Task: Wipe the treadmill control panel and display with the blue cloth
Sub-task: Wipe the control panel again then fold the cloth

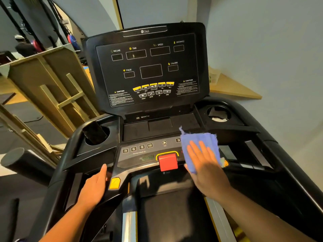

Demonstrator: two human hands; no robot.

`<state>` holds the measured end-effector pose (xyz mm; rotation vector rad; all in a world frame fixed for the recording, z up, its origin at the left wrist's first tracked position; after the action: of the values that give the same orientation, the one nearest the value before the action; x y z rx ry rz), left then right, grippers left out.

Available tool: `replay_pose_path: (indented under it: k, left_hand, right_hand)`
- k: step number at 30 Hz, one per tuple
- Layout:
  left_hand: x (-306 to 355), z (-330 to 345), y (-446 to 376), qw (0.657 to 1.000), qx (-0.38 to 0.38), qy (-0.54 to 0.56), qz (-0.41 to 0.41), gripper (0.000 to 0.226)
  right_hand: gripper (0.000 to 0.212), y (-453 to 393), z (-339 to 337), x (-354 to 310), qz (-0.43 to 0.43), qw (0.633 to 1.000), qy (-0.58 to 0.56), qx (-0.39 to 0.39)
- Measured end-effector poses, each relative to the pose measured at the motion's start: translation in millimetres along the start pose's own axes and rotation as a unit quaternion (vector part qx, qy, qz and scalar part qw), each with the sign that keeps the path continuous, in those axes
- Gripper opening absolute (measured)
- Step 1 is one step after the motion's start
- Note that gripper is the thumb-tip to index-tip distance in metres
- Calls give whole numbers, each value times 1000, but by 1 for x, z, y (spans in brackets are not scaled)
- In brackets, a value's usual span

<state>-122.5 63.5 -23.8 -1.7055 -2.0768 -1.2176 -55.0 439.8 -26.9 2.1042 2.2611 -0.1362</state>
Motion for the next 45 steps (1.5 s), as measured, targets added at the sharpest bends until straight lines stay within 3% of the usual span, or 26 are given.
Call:
replay_pose_path:
  k: [3, 6, 8, 10, 12, 14, 17, 20, 22, 25, 28, 30, 32, 34, 36, 38, 40, 42, 45]
  left_hand:
    - [-1, -1, -2, 1000, 10, -5, 10, 58]
    - [0, -1, -2, 1000, 13, -13, 14, 58]
    - [-2, -1, -3, 1000, 16, -11, 19, 62]
    - [-5, -2, -4, 1000, 15, -9, 20, 63]
    - [-8, -2, -6, 1000, 13, -8, 20, 63]
    - [-10, -1, -8, 1000, 12, -7, 20, 64]
    - [-11, -3, -9, 1000, 21, -13, 19, 67]
    - [-8, -3, -8, 999, 25, -29, 21, 68]
    - [-6, -2, -8, 998, 23, -52, 27, 61]
    - [-11, -2, -12, 998, 23, -60, 27, 63]
    - [-18, -2, -15, 998, 28, -40, 25, 61]
    - [-13, -4, -12, 996, 52, 16, 72, 45]
    - [8, -11, -1, 983, 87, 70, 148, 26]
    - [40, -17, 18, 969, 90, 110, 200, 21]
    - [82, -12, 36, 963, -5, 128, 235, 20]
    - [127, 4, 59, 936, -196, 171, 238, 47]
    - [162, 21, 79, 912, -315, 103, 240, 55]
    - [187, 30, 92, 900, -341, 31, 270, 35]
    - [212, 34, 101, 887, -357, 125, 265, 32]
  right_hand:
    - [77, 2, -7, 10, 98, 994, -31, 35]
    - [70, -31, -7, -19, 160, 985, -36, 57]
    - [72, -53, -4, -51, 123, 992, -28, 25]
    - [73, -55, 4, -78, 31, 999, 7, -2]
    - [66, -39, 5, -80, -74, 997, 10, 28]
    - [68, -22, 3, -61, -116, 993, -2, 34]
    - [73, -21, 1, -46, 24, 999, -27, 39]
    - [73, -50, 0, -89, 123, 991, -54, 26]
    - [83, -70, -3, -135, 68, 997, -38, -9]
    - [82, -70, -4, -195, -95, 994, 10, -48]
    - [74, -46, 3, -203, -206, 976, -9, -64]
    - [64, -30, 4, -193, -245, 965, -21, -95]
    - [53, -19, 7, -180, -258, 933, -163, -190]
    - [35, -10, -7, -170, -247, 888, -270, -279]
    - [31, -10, -33, -152, -187, 877, -355, -265]
    - [37, -16, -62, -132, -112, 851, -455, -238]
    - [39, -22, -87, -109, -21, 833, -505, -224]
    - [28, -20, -113, -89, 33, 791, -558, -246]
    - [36, -13, -158, -54, 23, 708, -682, -185]
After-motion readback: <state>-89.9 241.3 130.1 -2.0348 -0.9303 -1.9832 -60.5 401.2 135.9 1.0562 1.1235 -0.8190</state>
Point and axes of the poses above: each hand's wrist, its own y-axis away from the middle knuckle, its own z-axis out of the palm, x = y × z, the point moved 5 cm from there along -y, towards the middle knuckle, and after that the axes turned 14 degrees about -x, right-handed, at the moved point
